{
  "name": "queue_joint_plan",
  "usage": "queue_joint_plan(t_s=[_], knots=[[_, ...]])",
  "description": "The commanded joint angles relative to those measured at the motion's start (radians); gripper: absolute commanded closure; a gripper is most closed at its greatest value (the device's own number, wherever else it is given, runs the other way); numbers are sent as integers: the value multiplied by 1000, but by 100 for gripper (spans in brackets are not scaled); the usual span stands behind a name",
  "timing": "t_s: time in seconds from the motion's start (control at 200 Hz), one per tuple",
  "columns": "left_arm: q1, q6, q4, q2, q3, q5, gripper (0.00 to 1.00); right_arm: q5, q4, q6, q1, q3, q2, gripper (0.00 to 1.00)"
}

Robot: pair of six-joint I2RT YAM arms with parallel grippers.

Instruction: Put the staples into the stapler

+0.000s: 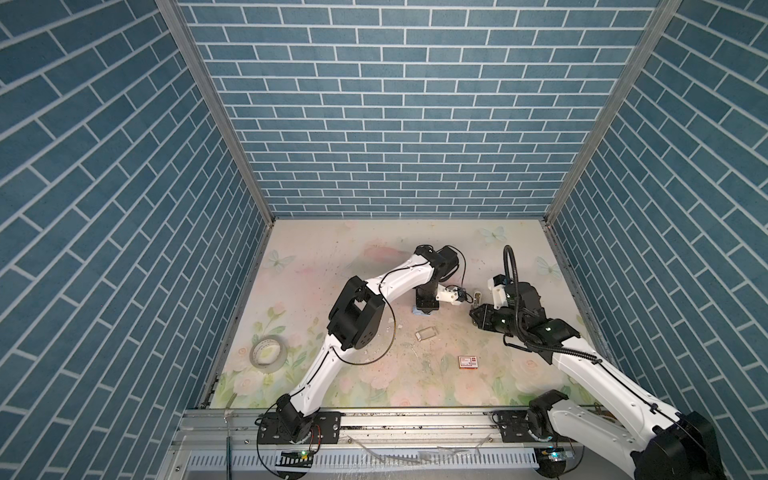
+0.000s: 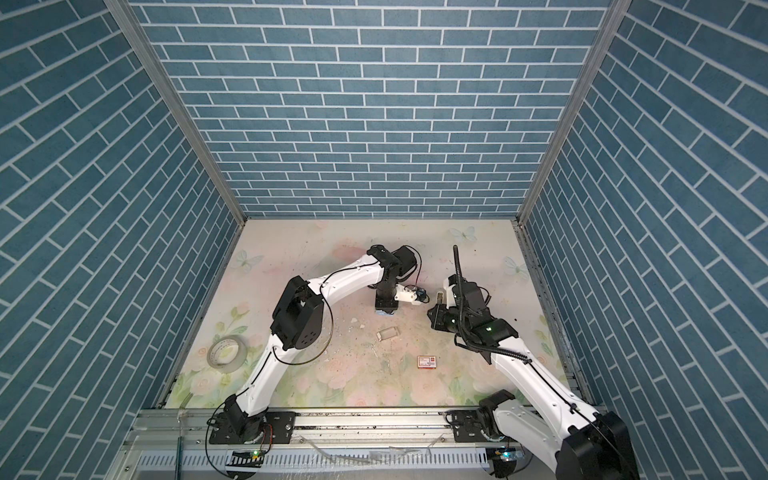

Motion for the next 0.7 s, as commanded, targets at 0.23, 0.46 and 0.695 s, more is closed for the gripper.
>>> queue_joint_plan(t_s=[0.23,0.46,0.695], knots=[[-16,-43,-33,-19,-102,28,100,29,-37,9,-5,0,-15,83],[-15,-65,67,-88,-186,-1,100,33,-37,10,-5,-2,-9,83],[-14,-85,129,-134,-240,-7,97,42,-36,7,-5,-4,3,83]])
